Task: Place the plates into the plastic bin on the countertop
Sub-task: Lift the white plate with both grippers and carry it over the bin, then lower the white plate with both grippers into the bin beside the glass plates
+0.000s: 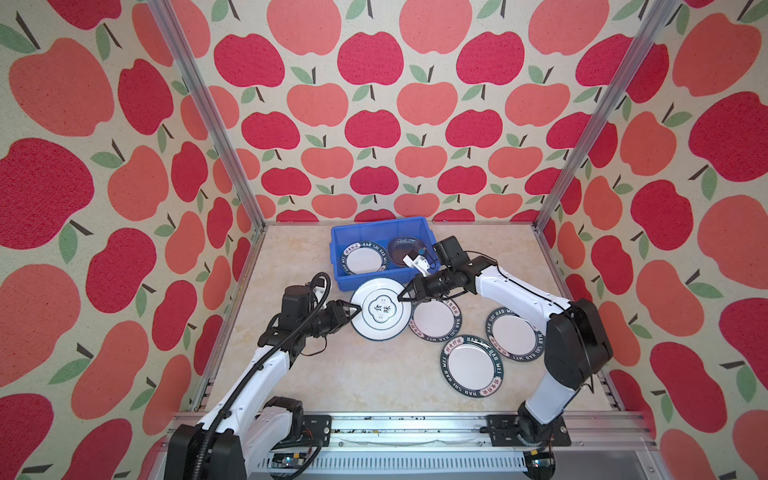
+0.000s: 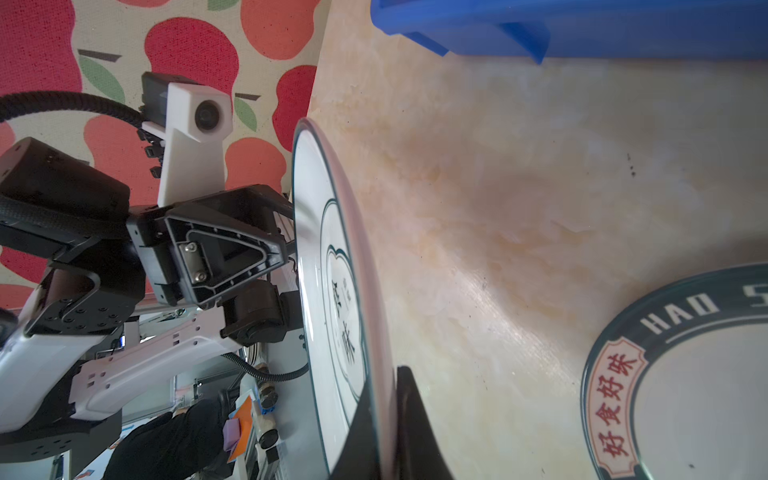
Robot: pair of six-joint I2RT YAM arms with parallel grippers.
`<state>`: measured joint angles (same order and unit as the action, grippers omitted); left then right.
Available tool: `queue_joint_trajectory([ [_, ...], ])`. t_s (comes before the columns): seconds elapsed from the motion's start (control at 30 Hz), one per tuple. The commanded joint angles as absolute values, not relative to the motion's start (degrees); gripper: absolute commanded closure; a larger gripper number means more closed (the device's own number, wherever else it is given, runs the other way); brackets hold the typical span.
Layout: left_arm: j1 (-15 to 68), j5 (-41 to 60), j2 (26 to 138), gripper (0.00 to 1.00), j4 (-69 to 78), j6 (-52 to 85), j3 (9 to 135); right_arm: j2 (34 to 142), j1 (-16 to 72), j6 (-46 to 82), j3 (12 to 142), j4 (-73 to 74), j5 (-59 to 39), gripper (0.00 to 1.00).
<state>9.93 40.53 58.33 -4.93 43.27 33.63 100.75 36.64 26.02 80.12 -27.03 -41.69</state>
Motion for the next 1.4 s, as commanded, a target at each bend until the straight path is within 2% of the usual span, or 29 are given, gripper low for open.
queue_joint_trajectory([
  [0.0, 8.1, 33.7, 59.8, 0.01, -7.8, 39.8, 39.8, 103.3, 35.2, 29.0, 87.8, -25.3, -39.5, 1.0],
  [0.2, 5.2, 16.0, 65.0, 0.01, -12.0, 35.8, 47.5, 109.9, 33.6, 36.1, 99.8, -18.4, -36.8, 1.0],
  [0.37, 3.5, 11.0, 72.5, 0.02, -9.6, 30.3, 51.4, 117.6, 32.5, 36.8, 112.1, -20.5, -33.1, 1.0],
  [0.53, 2.3, 11.6, 80.1, 0.1, -4.9, 27.5, 53.5, 127.9, 31.9, 34.2, 127.9, -29.3, -30.6, 1.0],
  [0.67, 2.0, 14.4, 86.9, 0.14, -0.5, 28.6, 55.1, 134.1, 31.0, 36.9, 135.2, -29.8, -31.3, 1.0],
  [1.07, 3.7, 18.4, 97.7, 0.24, 4.2, 29.9, 58.8, 144.5, 31.2, 40.0, 141.1, -29.3, -33.9, 1.0],
  [1.37, 6.6, 17.8, 96.3, 0.28, 3.3, 29.5, 56.1, 149.2, 31.6, 40.4, 143.0, -30.9, -35.2, 1.0],
])
